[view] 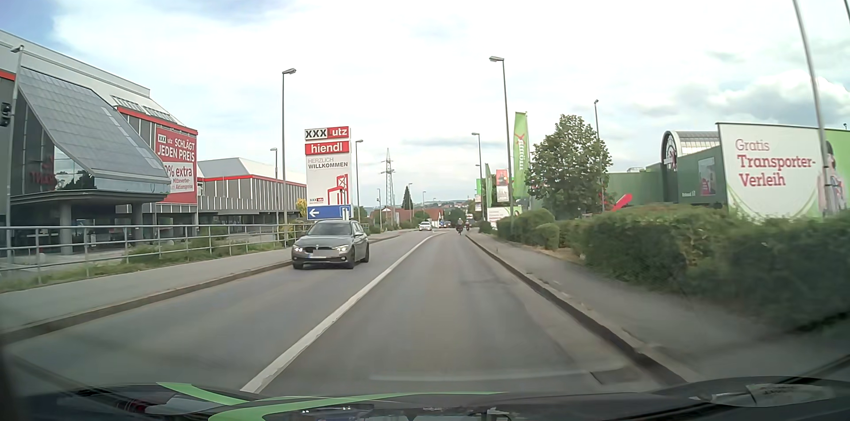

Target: Follow the waypoints while adhering to traffic rules and regulations

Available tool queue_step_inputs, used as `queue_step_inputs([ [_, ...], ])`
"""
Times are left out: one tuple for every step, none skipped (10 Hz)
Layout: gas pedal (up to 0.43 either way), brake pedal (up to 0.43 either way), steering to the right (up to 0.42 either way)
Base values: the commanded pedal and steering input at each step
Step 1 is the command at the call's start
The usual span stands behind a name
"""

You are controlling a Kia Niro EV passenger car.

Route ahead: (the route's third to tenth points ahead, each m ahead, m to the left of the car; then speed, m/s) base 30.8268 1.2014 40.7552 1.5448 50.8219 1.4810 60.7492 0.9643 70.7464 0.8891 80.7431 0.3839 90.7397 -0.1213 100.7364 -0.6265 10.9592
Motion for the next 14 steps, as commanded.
queue_step_inputs([
  [0.000, 0.000, -0.004],
  [0.000, 0.000, -0.006],
  [0.000, 0.000, -0.006],
  [0.008, 0.000, -0.006],
  [0.020, 0.000, -0.004],
  [0.039, 0.000, -0.003],
  [0.047, 0.000, -0.003],
  [0.047, 0.000, -0.003],
  [0.047, 0.000, -0.003],
  [0.047, 0.000, -0.002],
  [0.047, 0.000, -0.002],
  [0.047, 0.000, -0.001],
  [0.047, 0.000, 0.000],
  [0.047, 0.000, -0.001],
])
